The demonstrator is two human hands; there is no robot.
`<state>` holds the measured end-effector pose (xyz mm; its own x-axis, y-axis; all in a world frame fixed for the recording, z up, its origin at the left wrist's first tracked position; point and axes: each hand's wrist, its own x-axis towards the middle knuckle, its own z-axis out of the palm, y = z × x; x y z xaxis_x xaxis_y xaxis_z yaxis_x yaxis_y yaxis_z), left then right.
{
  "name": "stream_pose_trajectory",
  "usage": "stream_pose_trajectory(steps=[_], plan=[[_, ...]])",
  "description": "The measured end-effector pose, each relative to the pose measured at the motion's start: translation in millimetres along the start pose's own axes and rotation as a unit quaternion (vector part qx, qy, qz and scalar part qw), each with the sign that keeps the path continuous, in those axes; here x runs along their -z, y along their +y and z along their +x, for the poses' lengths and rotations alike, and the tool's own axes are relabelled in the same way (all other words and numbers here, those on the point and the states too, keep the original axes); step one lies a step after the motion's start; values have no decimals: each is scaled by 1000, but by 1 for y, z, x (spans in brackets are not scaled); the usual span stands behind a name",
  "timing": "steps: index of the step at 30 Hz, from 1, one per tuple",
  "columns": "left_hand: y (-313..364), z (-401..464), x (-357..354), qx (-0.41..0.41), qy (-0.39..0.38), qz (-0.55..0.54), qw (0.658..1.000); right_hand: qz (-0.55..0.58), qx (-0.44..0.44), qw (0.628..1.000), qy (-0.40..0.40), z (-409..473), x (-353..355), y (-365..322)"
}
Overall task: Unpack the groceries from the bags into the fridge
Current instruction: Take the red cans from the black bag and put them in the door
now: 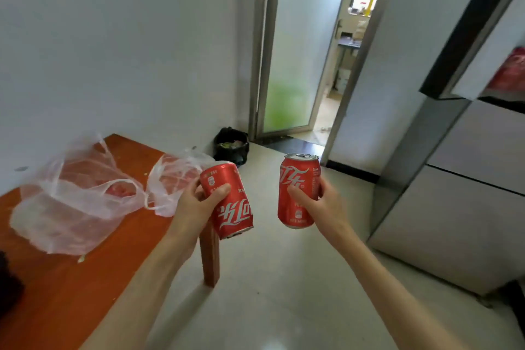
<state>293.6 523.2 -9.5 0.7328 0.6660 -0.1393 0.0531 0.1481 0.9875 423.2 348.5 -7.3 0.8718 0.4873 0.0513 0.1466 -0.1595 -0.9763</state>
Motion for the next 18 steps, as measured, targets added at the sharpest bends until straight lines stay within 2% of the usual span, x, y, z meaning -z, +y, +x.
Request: stream_pose_trajectory(steps=[9, 12, 18], plan=[[8, 15, -210, -40, -145, 22, 988, 49, 2, 985, 164, -8, 193, 18], [16, 26, -280, -65, -178, 12, 982, 75, 0, 979, 191, 7, 253, 16], [49, 48, -417, -123, -212, 1, 970, 43, 33, 976, 213, 68, 373, -8]])
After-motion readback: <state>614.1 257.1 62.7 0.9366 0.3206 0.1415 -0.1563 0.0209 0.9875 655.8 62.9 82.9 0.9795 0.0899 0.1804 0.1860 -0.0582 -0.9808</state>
